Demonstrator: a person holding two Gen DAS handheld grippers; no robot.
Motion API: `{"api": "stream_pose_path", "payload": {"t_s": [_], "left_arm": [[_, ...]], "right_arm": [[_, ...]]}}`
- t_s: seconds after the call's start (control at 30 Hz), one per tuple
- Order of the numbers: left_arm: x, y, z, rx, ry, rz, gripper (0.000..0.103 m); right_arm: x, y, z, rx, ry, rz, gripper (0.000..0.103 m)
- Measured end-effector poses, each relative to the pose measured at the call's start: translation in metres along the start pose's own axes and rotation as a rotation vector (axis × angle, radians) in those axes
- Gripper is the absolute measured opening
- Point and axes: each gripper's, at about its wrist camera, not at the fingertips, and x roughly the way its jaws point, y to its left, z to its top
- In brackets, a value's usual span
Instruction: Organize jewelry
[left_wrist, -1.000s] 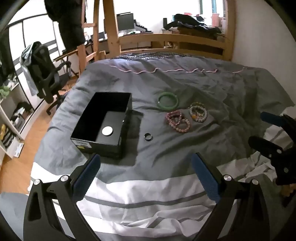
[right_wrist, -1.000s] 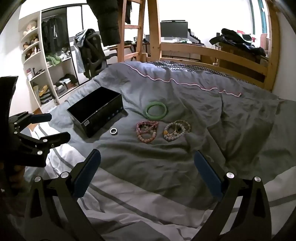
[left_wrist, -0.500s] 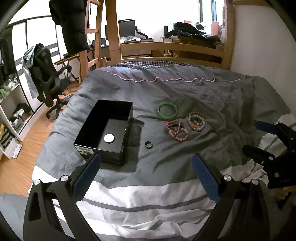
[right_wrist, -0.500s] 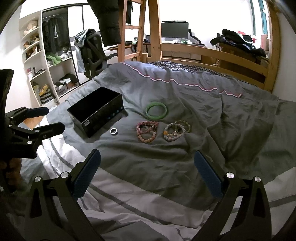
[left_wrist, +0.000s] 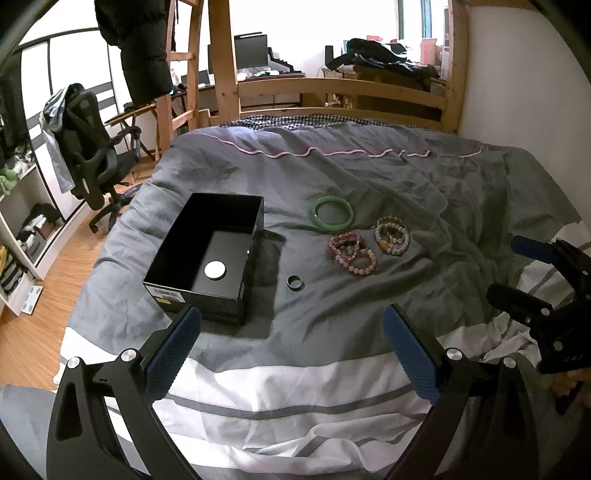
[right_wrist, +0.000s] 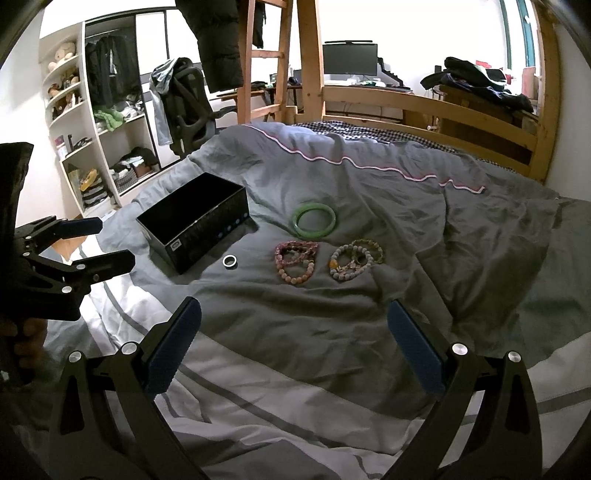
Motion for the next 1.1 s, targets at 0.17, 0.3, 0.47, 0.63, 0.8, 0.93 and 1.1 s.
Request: {"api": "stream_pose_path", "payload": {"t_s": [0.17, 0.3, 0.47, 0.63, 0.8, 0.93, 1.1], "left_arm": [[0.0005, 0.0003, -0.0006, -0.009, -0.002, 0.005, 0.097], [0.0004, 0.0009, -0.001, -0.014, -0.002, 0.002, 0.097], [0.0011, 0.0024, -0.0003, -0.016, 0.003, -0.002, 0.097], [0.0016, 0.0025, -0.0008, -0.016, 0.005, -0.004, 0.097], [0.0022, 0.0022, -0.0008, -0.016, 0.007, -0.006, 0.097], [0.0026, 0.0017, -0.0014, -0.011, 0.008, -0.007, 0.097], [0.0034, 0.001, -0.0019, -0.011, 0.013, -0.011, 0.097]], "right_arm": [[-0.0003, -0.0003, 0.0003, 0.016, 0.0, 0.023, 0.099], [-0.0004, 0.0008, 0.0005, 0.022, 0.001, 0.031, 0.099], [-0.0001, 0.0016, 0.0011, 0.024, 0.003, 0.034, 0.099], [0.0007, 0.0014, 0.0007, 0.023, 0.008, 0.033, 0.099], [0.0018, 0.0013, -0.0002, 0.021, 0.012, 0.038, 0.099], [0.0009, 0.0011, -0.0005, 0.022, 0.004, 0.038, 0.099], [0.0006, 0.0011, -0.0004, 0.026, 0.002, 0.037, 0.099]]}}
